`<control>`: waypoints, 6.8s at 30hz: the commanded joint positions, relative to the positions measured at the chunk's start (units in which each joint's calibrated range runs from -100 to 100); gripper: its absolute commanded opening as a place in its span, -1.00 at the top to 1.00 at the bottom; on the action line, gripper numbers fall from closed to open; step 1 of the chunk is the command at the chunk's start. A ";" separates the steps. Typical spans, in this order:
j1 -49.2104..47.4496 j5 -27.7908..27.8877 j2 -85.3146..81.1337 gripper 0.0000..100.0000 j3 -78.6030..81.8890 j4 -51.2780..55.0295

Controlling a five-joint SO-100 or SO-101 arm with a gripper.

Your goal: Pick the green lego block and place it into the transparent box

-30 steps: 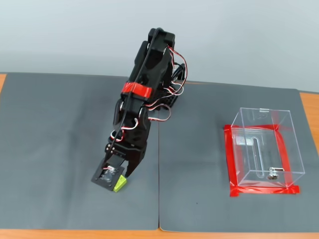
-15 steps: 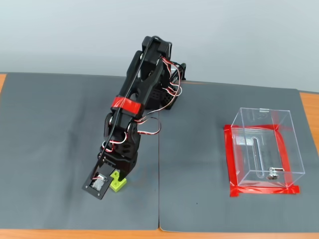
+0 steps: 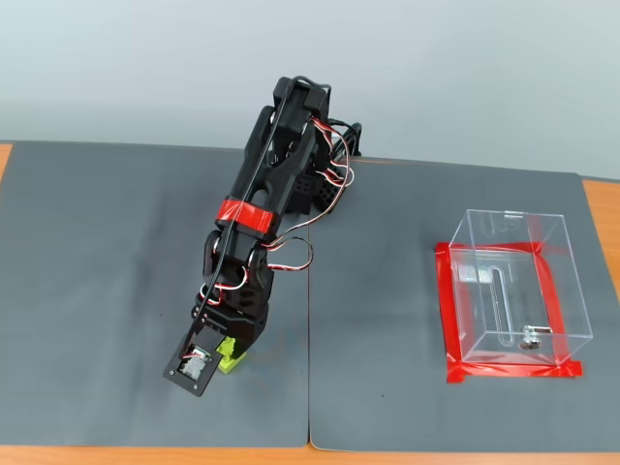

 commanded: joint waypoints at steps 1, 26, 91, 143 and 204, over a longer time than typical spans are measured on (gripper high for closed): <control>-0.89 0.16 -0.58 0.54 -2.00 -2.21; -0.66 -0.30 4.42 0.56 -2.54 -1.95; -30.35 5.01 -31.87 0.73 -24.52 24.87; -64.89 4.64 -11.09 0.65 -25.61 14.54; -55.27 4.64 -12.87 0.84 -52.65 36.85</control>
